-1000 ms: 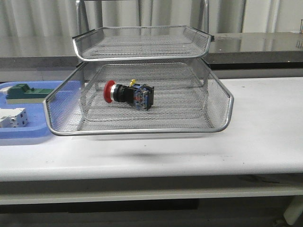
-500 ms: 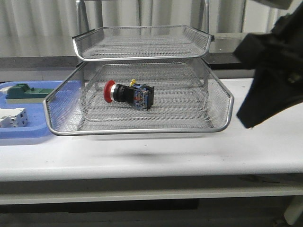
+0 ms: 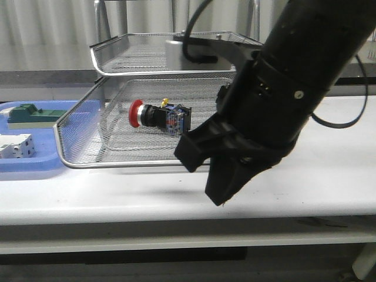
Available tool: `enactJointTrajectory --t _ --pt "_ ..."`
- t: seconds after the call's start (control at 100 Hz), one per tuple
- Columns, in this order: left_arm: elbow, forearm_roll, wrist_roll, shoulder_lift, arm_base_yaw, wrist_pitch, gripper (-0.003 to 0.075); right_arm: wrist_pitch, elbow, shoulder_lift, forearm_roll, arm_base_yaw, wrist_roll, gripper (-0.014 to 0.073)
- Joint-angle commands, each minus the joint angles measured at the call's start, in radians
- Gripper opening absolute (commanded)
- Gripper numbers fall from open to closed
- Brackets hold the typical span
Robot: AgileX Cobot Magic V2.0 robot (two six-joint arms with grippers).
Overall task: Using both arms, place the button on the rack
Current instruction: 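Bring the right gripper to the front edge of the pulled-out tier, then push the tier with the button back into the rack with the right gripper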
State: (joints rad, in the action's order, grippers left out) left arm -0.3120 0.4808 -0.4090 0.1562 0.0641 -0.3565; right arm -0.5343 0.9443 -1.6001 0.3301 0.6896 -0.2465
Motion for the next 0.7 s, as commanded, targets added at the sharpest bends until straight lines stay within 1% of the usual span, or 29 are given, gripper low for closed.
enactJointTrajectory --t 0.0,0.21,0.51,0.69 --pt "-0.028 0.017 0.01 0.012 0.003 0.076 -0.002 0.048 0.052 0.001 -0.027 0.003 -0.009 -0.006" --pt "-0.028 0.017 0.01 0.012 0.003 0.076 -0.002 0.078 0.088 -0.055 -0.111 0.003 -0.009 -0.006" --pt "-0.028 0.017 0.01 0.012 0.003 0.076 -0.002 0.214 0.131 -0.075 -0.282 0.0 -0.009 -0.006" --pt "-0.028 0.017 0.01 0.012 0.003 0.076 -0.002 0.274 0.184 -0.117 -0.315 -0.041 -0.009 -0.006"
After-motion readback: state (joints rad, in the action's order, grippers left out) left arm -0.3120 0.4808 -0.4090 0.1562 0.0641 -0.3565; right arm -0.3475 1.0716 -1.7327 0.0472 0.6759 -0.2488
